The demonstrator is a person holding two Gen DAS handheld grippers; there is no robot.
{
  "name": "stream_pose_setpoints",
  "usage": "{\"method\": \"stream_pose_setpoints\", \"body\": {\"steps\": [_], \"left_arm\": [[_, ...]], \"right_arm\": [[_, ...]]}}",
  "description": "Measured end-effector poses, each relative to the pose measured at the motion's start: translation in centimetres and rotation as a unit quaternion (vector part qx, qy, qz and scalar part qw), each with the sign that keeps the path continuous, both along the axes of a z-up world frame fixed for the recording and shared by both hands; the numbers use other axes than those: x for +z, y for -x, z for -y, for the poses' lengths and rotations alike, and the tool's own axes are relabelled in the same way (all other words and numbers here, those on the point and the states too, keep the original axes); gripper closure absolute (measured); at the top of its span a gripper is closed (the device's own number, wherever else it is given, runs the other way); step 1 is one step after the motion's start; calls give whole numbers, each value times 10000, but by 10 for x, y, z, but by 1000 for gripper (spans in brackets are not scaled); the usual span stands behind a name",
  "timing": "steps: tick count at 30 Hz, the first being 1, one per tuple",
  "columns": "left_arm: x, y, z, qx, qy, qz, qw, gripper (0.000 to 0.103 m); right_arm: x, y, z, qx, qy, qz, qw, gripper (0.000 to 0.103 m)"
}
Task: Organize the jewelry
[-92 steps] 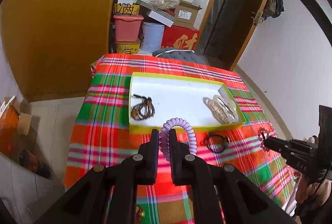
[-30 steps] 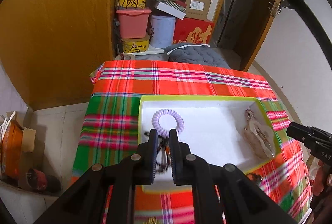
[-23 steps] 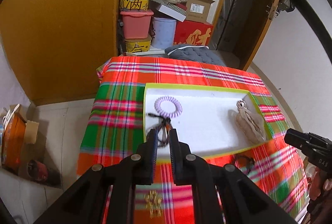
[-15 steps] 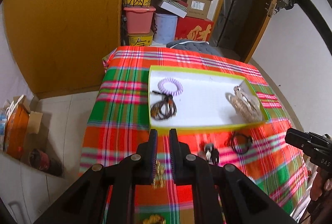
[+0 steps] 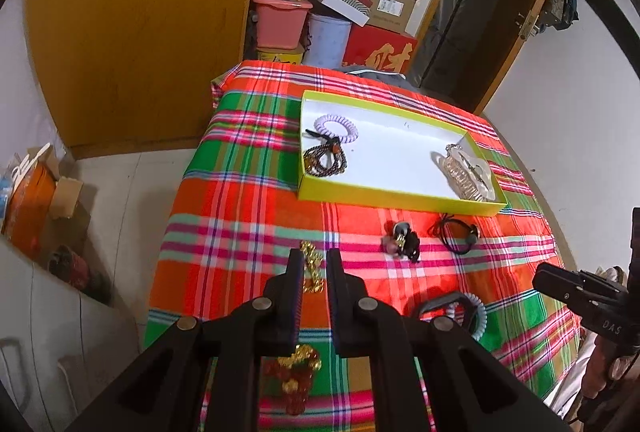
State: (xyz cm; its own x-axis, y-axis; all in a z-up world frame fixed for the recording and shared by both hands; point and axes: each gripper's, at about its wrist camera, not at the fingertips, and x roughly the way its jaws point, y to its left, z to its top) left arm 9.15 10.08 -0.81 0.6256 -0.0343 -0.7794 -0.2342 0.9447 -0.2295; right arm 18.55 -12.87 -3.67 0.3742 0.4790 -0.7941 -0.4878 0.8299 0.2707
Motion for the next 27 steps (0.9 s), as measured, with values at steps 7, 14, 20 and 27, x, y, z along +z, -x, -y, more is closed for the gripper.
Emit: {"method": "stream_pose_setpoints", "body": {"steps": [7,14,20,27], "left_arm": [[-9,7,-1,-2,80,-88,9999,92],[-17,2,-3,-45,158,-133,9998,71],[-27,-7,-3,-99,140,-260,9995,71],[-40,-19,-1,-158,80,-439,9989,71]], "right_arm": [[-12,6,-7,55,57,-189,9998,72],[-24,7,-26,232,192,-302,9991,72],[-37,4,-45,427,331,-418,9977,72],[-43,0,-57,530,414,-472,9966,73]]}}
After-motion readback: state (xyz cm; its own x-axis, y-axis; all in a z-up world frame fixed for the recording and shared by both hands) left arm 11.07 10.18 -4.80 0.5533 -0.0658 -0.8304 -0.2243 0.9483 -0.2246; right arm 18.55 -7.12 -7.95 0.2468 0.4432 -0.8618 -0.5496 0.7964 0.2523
